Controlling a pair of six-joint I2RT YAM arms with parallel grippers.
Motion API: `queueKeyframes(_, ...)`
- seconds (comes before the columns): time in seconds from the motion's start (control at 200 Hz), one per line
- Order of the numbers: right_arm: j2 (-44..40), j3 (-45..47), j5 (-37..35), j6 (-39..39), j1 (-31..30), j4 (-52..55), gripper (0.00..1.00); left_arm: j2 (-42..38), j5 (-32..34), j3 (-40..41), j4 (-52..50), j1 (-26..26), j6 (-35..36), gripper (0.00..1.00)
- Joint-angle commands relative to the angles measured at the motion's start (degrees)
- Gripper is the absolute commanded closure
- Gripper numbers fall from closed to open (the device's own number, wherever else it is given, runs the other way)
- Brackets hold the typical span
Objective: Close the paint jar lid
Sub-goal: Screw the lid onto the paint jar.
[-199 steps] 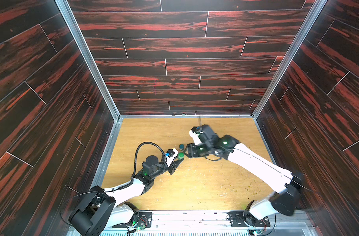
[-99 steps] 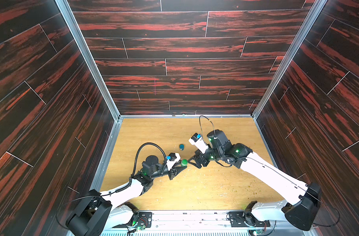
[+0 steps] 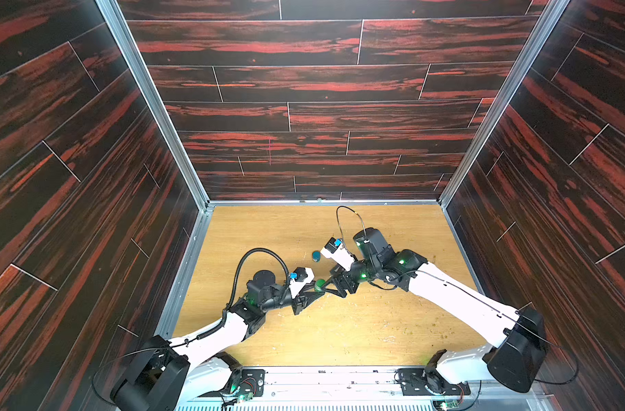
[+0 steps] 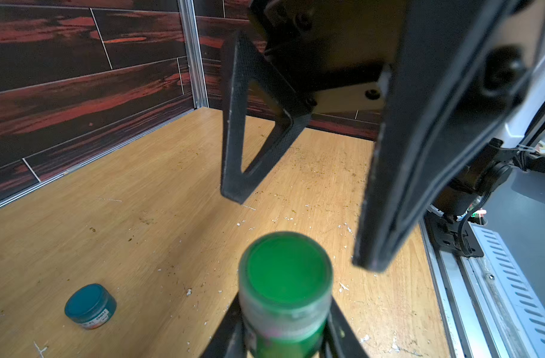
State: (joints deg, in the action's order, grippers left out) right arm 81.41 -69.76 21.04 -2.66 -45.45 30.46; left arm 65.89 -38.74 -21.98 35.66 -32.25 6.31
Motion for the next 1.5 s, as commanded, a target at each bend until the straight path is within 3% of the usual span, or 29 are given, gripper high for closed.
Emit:
queueKeyframes(0.0, 1.6, -2.3, -0.6, -1.2, -1.4, 1.1, 0.25, -0.9, 0.3, -1.5, -0.2, 0.3, 1.1, 0.75)
queueKeyframes(0.276, 3.6, -4.0, -5.7, -1.9, -3.1, 2.8, 0.36, -0.8, 0.7, -1.5, -0.2, 0.3, 1.1, 0.75)
queueKeyframes(0.997, 6.5, -5.7, -10.6, -0.3, -5.5, 4.6, 0.67, -0.3, 1.5, -1.6, -0.3, 0.3, 1.2, 0.75)
queueKeyframes(1.338, 8.1, -7.0, -15.0, 13.2, -6.1, 3.6, 0.88, 0.1, 6.4, -1.3, 2.8, 0.3, 1.4, 0.75)
queueKeyframes(1.498, 9.8, -9.9, -19.7, 23.8, -7.0, 5.9, 0.92, 1.0, 9.9, -1.6, 5.4, 0.3, 1.7, 0.75)
